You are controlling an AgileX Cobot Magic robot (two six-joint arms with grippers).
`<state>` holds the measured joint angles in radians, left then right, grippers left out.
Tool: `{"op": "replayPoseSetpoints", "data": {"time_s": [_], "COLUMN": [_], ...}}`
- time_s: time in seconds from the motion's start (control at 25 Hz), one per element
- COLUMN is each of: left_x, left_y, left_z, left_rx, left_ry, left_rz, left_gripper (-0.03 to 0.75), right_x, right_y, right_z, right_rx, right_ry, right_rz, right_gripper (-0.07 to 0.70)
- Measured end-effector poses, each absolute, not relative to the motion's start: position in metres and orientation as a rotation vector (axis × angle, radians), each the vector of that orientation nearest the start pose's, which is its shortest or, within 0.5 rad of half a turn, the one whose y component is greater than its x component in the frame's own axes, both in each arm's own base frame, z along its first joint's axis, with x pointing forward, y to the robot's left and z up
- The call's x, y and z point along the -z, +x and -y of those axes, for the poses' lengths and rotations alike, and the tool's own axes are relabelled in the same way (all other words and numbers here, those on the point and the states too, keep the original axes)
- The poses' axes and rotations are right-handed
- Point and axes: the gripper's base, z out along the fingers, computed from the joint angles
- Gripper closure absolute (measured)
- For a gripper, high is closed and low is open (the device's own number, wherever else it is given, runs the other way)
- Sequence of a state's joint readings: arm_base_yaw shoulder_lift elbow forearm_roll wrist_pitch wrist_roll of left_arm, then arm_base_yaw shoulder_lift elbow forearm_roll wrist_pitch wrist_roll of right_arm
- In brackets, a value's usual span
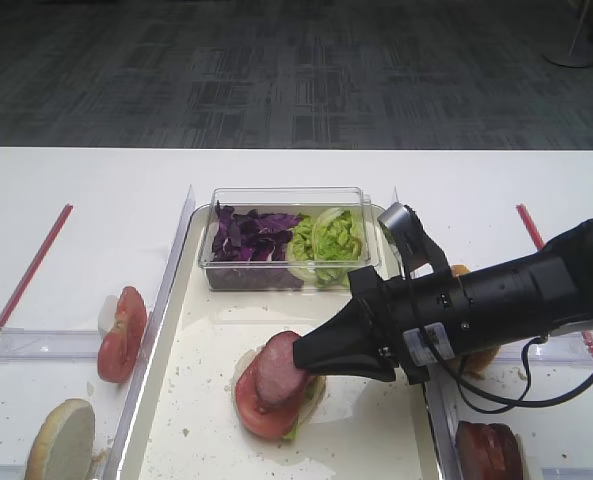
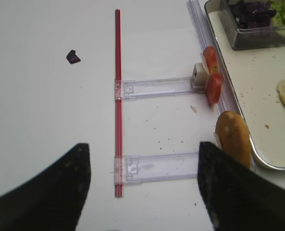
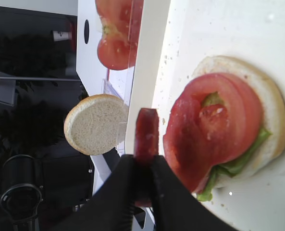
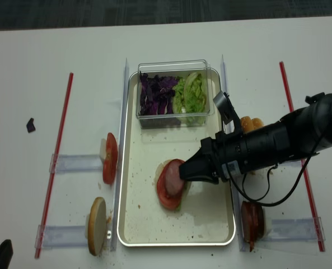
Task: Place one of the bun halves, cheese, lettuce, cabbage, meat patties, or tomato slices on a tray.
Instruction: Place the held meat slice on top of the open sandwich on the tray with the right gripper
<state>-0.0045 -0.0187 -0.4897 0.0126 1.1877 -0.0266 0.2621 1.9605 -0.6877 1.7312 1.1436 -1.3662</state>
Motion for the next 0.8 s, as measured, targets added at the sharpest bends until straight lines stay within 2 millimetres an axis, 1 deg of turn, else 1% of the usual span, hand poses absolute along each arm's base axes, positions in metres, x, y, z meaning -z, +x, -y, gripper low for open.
{"op": "replayPoseSetpoints", "data": {"time_s": [0.36, 0.72, 0.8], "left_x": [-0.2644, -0.2644, -0.2644], "left_y": [-0.0124, -0.0124, -0.0124], "left_z": [-0.0011, -0.0011, -0.0011], "left_rx": [0.003, 0.003, 0.003], "left_ry": [-0.025, -0.025, -0.025], "left_rz": [-2.163, -2.163, -2.163], "left_gripper": [0.277, 0.277, 0.277], "right_x": [-0.1149, -0.115, -0.1145], "right_y": [0.2516, 0.2517, 0.252], "right_z": [-0.1524, -0.1525, -0.1525], "right_rx": [-1.728, -1.724, -1.724], "right_ry": [-0.195, -0.206, -0.204], "right_rz": [-2.46, -2.453, -2.45], "right_gripper": [0.51, 0.459, 0.438]}}
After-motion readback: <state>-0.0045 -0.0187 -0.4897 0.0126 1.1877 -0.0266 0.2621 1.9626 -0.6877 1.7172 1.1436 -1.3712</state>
